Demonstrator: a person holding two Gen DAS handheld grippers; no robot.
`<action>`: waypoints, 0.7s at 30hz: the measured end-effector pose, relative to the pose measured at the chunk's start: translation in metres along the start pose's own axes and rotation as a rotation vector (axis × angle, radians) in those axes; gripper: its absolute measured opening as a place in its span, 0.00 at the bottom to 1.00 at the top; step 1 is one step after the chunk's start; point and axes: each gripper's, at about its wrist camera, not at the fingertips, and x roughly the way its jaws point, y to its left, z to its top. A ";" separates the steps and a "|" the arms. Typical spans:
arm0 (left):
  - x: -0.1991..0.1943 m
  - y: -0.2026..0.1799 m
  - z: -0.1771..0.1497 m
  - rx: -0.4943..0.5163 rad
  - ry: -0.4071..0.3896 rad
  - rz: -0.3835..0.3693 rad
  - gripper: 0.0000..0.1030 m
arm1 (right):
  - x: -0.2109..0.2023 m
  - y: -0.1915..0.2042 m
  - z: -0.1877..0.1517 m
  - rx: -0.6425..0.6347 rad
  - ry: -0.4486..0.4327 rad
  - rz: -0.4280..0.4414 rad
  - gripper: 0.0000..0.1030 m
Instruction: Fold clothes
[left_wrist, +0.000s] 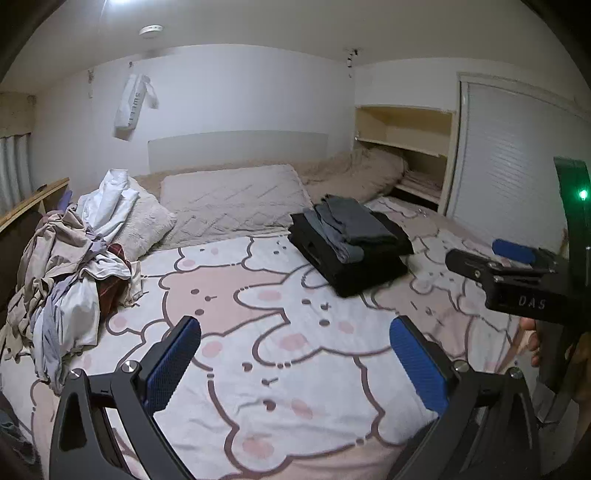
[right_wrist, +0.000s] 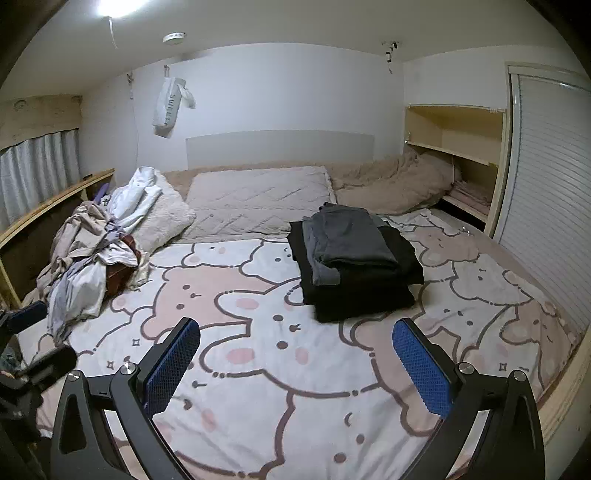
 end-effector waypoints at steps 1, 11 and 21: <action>-0.004 -0.001 -0.003 0.007 0.002 0.007 1.00 | -0.006 0.003 -0.002 -0.005 -0.006 0.000 1.00; -0.046 0.018 -0.019 -0.066 -0.011 0.074 1.00 | -0.046 0.022 -0.022 -0.059 -0.028 0.014 1.00; -0.068 0.037 -0.022 -0.125 -0.040 0.119 1.00 | -0.056 0.033 -0.035 -0.106 -0.016 0.015 1.00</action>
